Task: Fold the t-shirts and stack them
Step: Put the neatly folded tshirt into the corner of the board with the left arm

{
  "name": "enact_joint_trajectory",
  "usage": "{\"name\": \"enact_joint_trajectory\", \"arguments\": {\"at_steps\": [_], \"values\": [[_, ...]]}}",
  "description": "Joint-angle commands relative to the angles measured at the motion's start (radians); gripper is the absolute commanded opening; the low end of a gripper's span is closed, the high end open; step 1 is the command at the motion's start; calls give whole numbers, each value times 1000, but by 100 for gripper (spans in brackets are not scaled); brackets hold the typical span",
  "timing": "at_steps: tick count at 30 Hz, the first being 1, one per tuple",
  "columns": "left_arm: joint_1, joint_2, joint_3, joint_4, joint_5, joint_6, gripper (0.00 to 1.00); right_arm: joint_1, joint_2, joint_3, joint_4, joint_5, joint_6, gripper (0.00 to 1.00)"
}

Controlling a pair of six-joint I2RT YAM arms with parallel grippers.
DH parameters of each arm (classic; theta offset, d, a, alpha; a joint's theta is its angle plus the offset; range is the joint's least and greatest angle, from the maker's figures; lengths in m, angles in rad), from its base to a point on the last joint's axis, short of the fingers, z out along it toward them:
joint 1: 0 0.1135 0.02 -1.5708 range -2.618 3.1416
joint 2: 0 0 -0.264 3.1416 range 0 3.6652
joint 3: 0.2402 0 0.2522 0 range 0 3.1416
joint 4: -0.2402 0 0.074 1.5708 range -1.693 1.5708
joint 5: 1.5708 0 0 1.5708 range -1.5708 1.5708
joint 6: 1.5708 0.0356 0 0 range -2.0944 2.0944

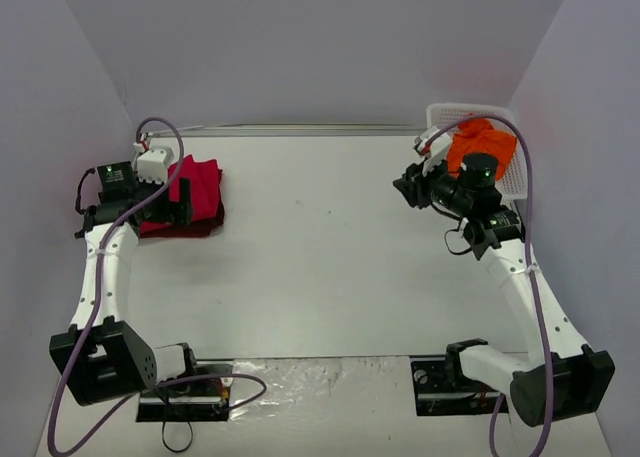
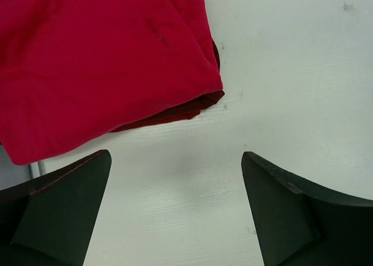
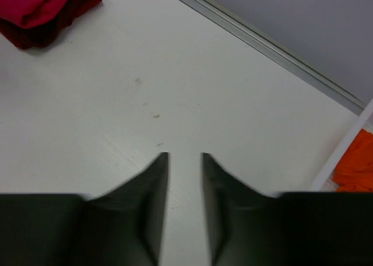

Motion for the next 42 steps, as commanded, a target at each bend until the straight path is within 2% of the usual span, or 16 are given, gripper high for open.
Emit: {"name": "enact_joint_trajectory", "arguments": {"at_steps": [1,3,4,5,6,7,8,12,13,15,19,23,26,31,36,42], "values": [[3,-56,-27,69,11,16,94,-3,87,-35,81,3,45,0],[3,-81,-57,96,5,16,94,-5,97,-33,82,68,47,0],[3,-90,-63,101,4,15,94,-8,94,-28,81,66,41,23],[3,-93,-68,106,5,13,94,-10,85,-27,79,65,36,55],[4,-93,-79,109,2,7,94,-10,76,-21,74,51,36,76],[4,-99,-83,119,-3,4,94,-10,64,-19,67,43,33,92],[6,-104,-93,127,-9,-2,94,-10,29,-25,67,36,23,99],[8,-133,-125,138,-47,22,95,-10,-57,-83,65,81,-57,100],[8,-136,-128,129,-49,30,100,-10,-67,-96,64,109,-68,100],[8,-139,-136,123,-59,35,94,-10,-93,-148,62,157,-106,100],[3,-103,-143,83,-128,30,94,-10,-131,-266,80,223,-180,100],[3,-78,-142,50,28,69,94,-13,-130,-332,97,293,-174,100],[3,-121,-200,125,76,52,94,-23,-127,-332,87,289,-155,100],[15,-194,-304,201,65,92,94,-56,-114,-327,58,217,-168,100],[78,-173,-283,152,134,122,95,-91,-84,-320,77,224,-119,100],[107,-155,-271,115,128,133,94,-100,-94,-344,77,200,-143,100]]}}
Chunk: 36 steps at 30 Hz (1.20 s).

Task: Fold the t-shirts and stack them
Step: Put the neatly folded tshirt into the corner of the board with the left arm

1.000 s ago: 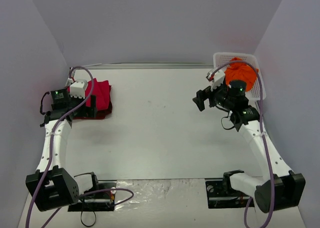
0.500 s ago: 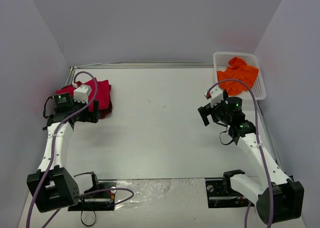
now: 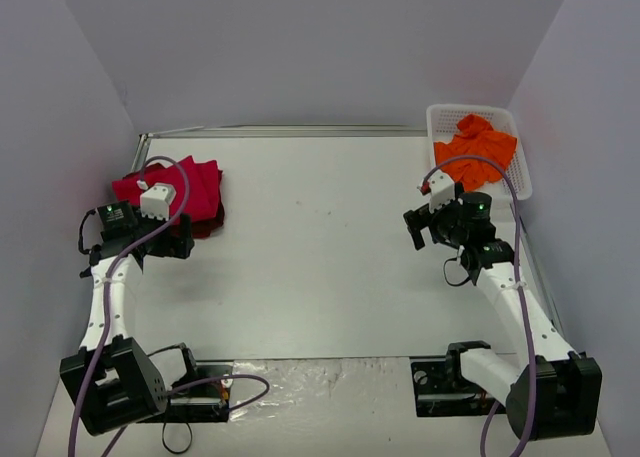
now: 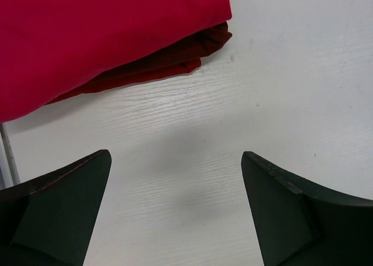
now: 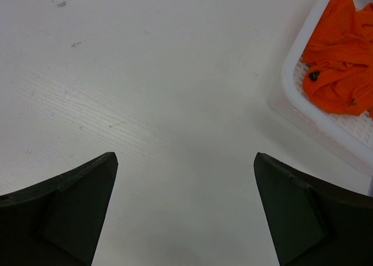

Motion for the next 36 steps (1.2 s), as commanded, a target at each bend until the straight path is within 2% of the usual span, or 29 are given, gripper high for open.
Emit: {"name": "enact_joint_trajectory", "arguments": {"at_steps": [1,7,19,28,36], "values": [[7,-9,43,-19,41,19,94,-5,-15,5,26,-12,4,100],[7,3,28,-7,73,9,94,-6,32,15,21,28,-5,100],[24,97,75,-105,114,39,94,-6,72,27,-14,72,-56,100],[99,83,77,-145,213,75,94,-9,108,21,-14,109,-80,100],[120,78,79,-154,265,87,94,-12,128,28,-45,105,-80,100]]}}
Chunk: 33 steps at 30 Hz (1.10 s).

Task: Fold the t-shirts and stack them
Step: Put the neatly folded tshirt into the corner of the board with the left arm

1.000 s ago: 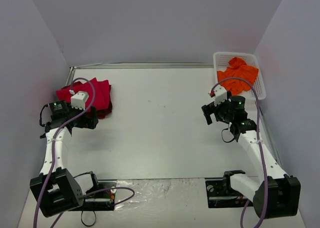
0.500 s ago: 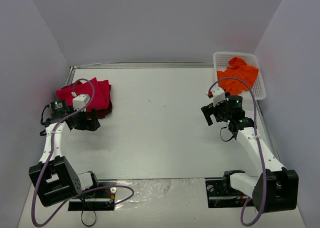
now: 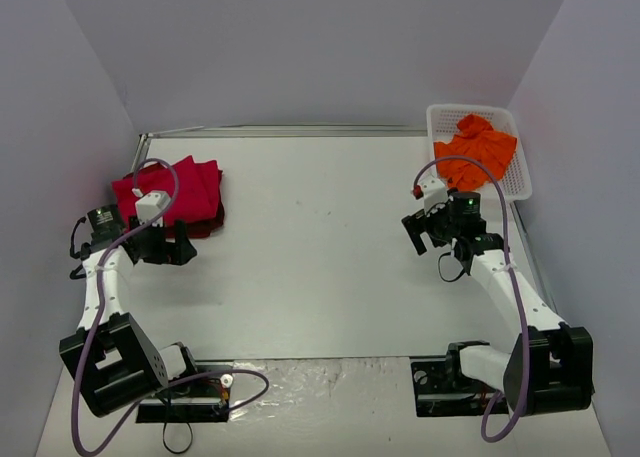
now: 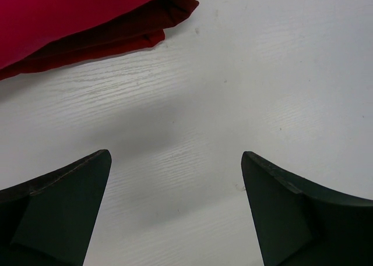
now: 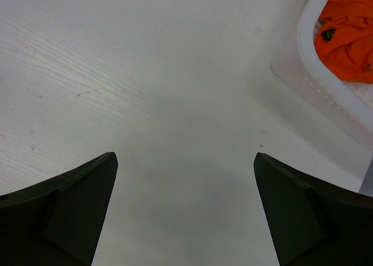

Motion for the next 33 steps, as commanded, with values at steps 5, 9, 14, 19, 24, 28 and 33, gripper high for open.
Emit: {"name": "enact_joint_trajectory", "arguments": {"at_steps": [5,9,14,19,24,28,33], "values": [[9,-23,58,-36,78,43,94,-6,14,30,-35,-21,-16,100],[9,-24,53,-30,84,42,94,-4,37,35,-42,-34,-17,100],[9,-18,56,-40,98,54,94,-4,79,53,-73,-31,-20,100],[9,-4,55,-41,111,64,94,-4,82,56,-82,-47,-22,100],[9,-4,64,-52,116,69,94,-3,97,62,-88,-48,-19,100],[9,-16,60,-55,125,72,94,-1,109,68,-98,-50,-19,100],[9,-24,58,-52,130,69,94,0,116,76,-107,-41,-19,100]]}}
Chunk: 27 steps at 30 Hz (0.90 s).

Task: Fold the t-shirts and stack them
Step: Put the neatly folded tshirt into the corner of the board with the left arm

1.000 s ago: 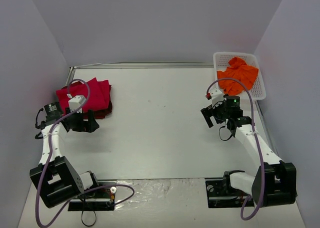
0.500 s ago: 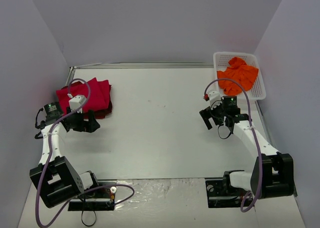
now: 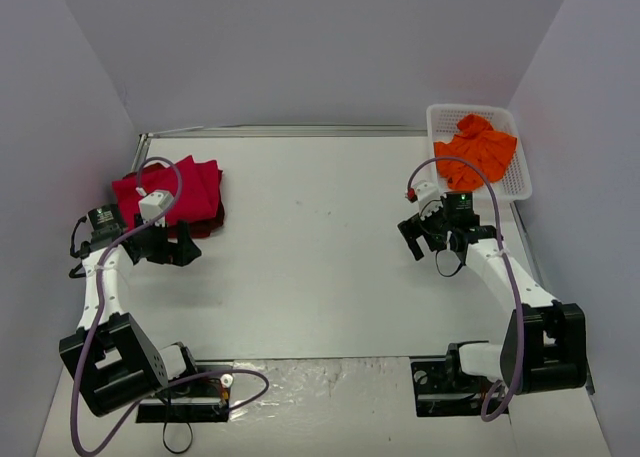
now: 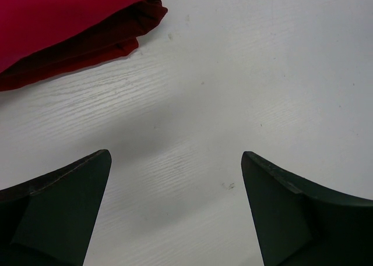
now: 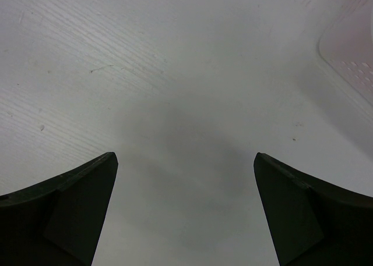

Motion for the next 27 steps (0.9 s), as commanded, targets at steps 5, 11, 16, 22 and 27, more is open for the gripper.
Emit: {"name": "enact_joint_trajectory", "arguments": {"at_steps": [5,11,16,22,27], "values": [[11,-38,47,-24,25,34,94,5,15,46,-30,-4,-8,100],[18,-83,41,-1,19,-1,94,36,37,72,-47,60,6,100],[18,-58,46,-15,18,17,94,31,57,86,-56,56,27,100],[18,-60,41,-3,11,4,94,31,83,132,-78,80,69,100],[18,-70,52,-9,-4,-2,95,42,97,164,-101,103,81,100]]}}
